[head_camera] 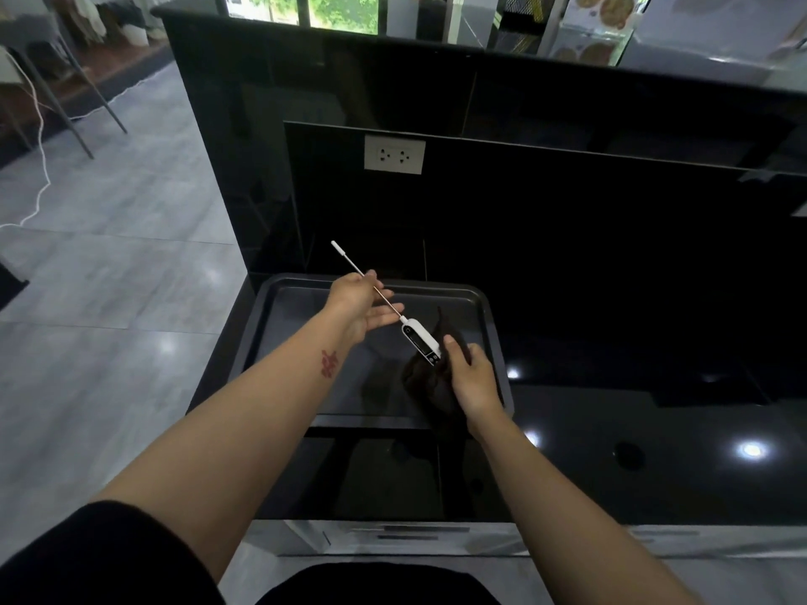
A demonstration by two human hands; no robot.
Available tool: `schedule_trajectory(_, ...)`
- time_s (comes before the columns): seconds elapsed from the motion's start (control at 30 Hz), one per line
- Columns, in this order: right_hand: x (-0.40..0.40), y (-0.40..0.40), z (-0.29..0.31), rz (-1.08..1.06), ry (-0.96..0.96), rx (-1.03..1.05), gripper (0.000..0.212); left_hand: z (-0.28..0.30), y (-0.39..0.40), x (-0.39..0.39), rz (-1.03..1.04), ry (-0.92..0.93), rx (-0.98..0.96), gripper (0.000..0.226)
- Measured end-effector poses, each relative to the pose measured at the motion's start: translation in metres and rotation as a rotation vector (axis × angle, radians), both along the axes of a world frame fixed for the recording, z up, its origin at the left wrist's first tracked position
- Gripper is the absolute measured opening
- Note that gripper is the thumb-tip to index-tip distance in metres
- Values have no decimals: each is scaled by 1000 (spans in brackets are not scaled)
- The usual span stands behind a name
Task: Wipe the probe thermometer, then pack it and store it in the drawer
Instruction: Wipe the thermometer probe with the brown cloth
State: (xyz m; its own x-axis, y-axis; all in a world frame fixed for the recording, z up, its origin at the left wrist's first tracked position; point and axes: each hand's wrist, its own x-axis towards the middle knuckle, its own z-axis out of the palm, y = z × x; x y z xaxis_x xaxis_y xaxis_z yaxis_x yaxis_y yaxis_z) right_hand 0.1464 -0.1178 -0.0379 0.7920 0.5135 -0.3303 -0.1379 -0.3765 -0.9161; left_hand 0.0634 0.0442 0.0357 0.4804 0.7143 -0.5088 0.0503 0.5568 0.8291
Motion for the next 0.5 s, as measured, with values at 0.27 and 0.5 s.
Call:
schedule_trajectory(0.27, 9, -1, 17, 116, 251, 2, 38, 4, -10, 2, -82, -22, 31, 25)
schedule_trajectory(0.5, 5, -3, 13, 57, 259, 101, 35, 11, -10, 6, -127, -59, 115, 27)
